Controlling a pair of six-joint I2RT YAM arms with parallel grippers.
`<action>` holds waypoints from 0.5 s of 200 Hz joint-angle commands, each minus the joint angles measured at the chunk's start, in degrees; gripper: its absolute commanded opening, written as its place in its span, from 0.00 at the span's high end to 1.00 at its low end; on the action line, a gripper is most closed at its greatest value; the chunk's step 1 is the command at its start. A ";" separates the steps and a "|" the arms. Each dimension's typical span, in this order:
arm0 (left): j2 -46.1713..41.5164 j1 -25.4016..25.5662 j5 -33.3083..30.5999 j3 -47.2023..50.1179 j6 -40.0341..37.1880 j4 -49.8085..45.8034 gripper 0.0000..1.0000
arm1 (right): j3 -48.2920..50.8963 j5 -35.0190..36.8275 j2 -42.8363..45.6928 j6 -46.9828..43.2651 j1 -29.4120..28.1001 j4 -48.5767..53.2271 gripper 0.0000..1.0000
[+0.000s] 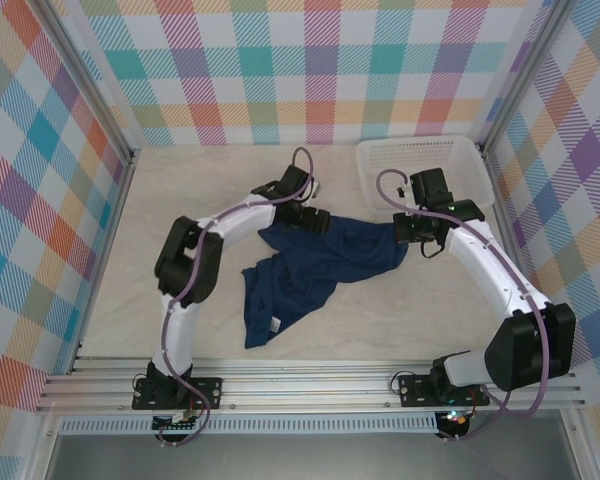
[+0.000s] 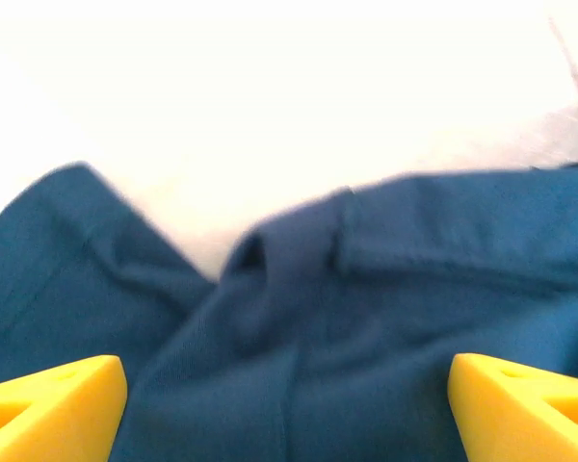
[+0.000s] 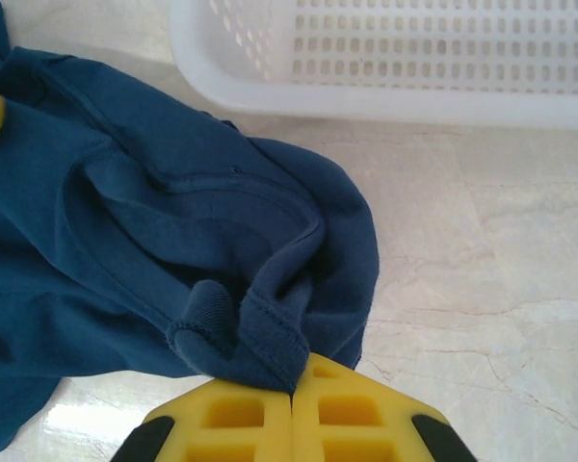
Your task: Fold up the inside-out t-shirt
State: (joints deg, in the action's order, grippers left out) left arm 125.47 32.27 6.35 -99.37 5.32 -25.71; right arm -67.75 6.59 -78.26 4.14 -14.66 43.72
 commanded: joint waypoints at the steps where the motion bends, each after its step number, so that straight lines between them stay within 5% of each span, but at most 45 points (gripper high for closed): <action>1: 5.90 -0.47 4.68 -9.95 -4.17 -10.03 0.14 | 0.50 -2.20 0.88 1.48 -0.02 -1.75 1.00; 39: 16.07 -0.45 9.51 -21.93 -4.62 -14.81 0.29 | 1.30 -3.46 0.57 1.68 0.00 -2.71 1.00; 73: 22.14 -0.37 10.98 -31.22 -4.44 -18.09 0.59 | 1.23 -4.00 0.65 1.57 -0.02 -3.53 1.00; 100: 25.23 -0.62 9.89 -39.25 -5.40 -20.99 0.91 | -0.66 -5.43 0.61 1.65 -0.02 -4.76 1.00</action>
State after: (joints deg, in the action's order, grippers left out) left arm 147.85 31.46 14.76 -132.05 1.63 -41.23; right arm -67.07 3.53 -78.26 5.19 -14.66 41.15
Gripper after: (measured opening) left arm 0.195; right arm 0.047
